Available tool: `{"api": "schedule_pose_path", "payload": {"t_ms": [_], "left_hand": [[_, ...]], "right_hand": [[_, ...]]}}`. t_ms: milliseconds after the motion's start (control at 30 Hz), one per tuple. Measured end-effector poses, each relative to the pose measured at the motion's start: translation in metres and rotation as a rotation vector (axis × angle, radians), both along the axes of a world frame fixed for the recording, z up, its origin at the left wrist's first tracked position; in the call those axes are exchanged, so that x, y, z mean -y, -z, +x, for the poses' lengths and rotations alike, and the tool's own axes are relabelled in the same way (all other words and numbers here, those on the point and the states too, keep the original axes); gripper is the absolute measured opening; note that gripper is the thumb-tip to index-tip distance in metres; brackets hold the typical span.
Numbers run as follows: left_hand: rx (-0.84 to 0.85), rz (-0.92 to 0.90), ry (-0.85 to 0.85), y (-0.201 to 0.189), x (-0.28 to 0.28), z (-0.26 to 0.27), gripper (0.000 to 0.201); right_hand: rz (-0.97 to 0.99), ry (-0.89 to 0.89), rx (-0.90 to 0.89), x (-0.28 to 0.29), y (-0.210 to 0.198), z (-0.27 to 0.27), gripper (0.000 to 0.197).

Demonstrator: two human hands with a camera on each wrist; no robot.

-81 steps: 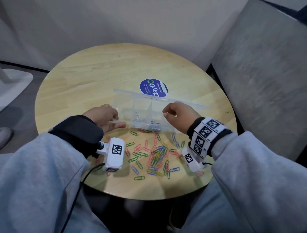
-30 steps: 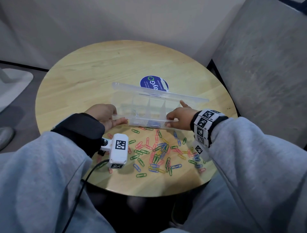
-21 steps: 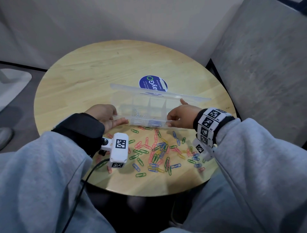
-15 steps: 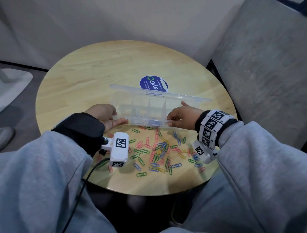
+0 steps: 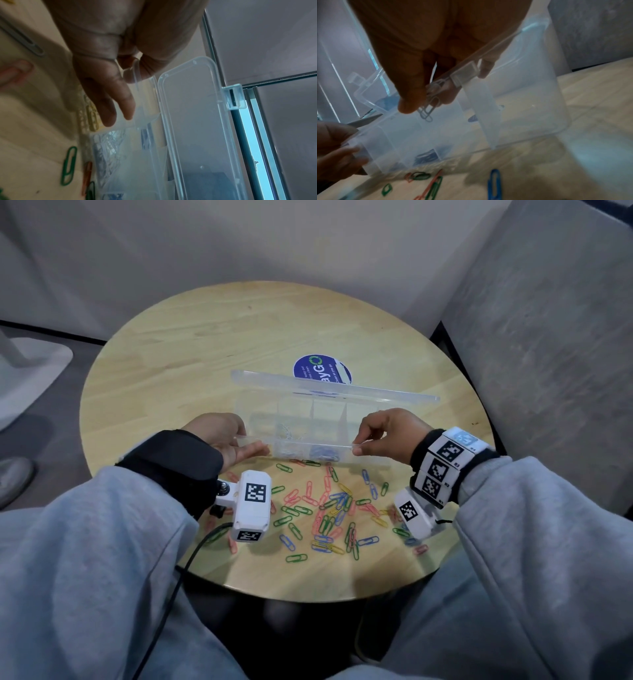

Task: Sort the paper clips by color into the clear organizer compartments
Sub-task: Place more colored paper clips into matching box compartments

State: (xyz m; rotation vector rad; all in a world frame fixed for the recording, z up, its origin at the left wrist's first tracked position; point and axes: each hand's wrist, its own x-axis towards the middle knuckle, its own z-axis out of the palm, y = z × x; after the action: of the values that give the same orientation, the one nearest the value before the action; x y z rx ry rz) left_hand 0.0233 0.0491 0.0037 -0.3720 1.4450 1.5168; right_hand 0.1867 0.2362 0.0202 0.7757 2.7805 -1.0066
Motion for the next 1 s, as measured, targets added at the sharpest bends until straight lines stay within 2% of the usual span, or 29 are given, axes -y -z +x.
{"api": "schedule_pose_path", "payload": {"t_ms": [167, 300, 400, 467, 533, 633, 767, 867, 933, 1000], "left_hand": [[0.016, -0.017, 0.017, 0.006, -0.002, -0.002, 0.050], [-0.013, -0.020, 0.011, 0.001, -0.002, 0.001, 0.032], [-0.005, -0.044, 0.014, -0.001, -0.002, 0.002, 0.028], [0.009, -0.041, 0.022, -0.001, -0.002, 0.001, 0.026], [0.010, -0.046, 0.003, 0.000, -0.003, 0.000, 0.031], [-0.022, -0.051, -0.014, -0.002, -0.002, 0.001, 0.027], [-0.017, -0.054, 0.012, -0.004, -0.001, 0.004, 0.015], [-0.021, -0.042, -0.006, -0.001, -0.004, 0.002, 0.027], [-0.017, -0.041, -0.031, -0.001, -0.005, 0.001, 0.042], [-0.023, -0.011, -0.032, -0.003, -0.005, 0.003, 0.046]], "right_hand": [[-0.102, -0.008, 0.067, -0.003, 0.004, 0.004, 0.018], [-0.090, -0.026, 0.078, -0.006, 0.007, 0.003, 0.019], [-0.028, -0.024, 0.028, -0.006, 0.009, 0.003, 0.017], [0.082, -0.044, -0.006, -0.004, 0.009, 0.003, 0.009], [0.179, -0.073, -0.007, -0.001, 0.008, 0.002, 0.002], [0.179, -0.060, -0.023, 0.000, 0.009, 0.002, 0.002], [0.043, 0.049, -0.121, 0.000, 0.006, 0.002, 0.023], [0.040, 0.053, -0.160, 0.010, 0.002, -0.010, 0.028], [0.036, 0.050, -0.180, 0.024, 0.001, -0.023, 0.026], [0.045, 0.043, -0.192, 0.039, 0.002, -0.040, 0.019]]}}
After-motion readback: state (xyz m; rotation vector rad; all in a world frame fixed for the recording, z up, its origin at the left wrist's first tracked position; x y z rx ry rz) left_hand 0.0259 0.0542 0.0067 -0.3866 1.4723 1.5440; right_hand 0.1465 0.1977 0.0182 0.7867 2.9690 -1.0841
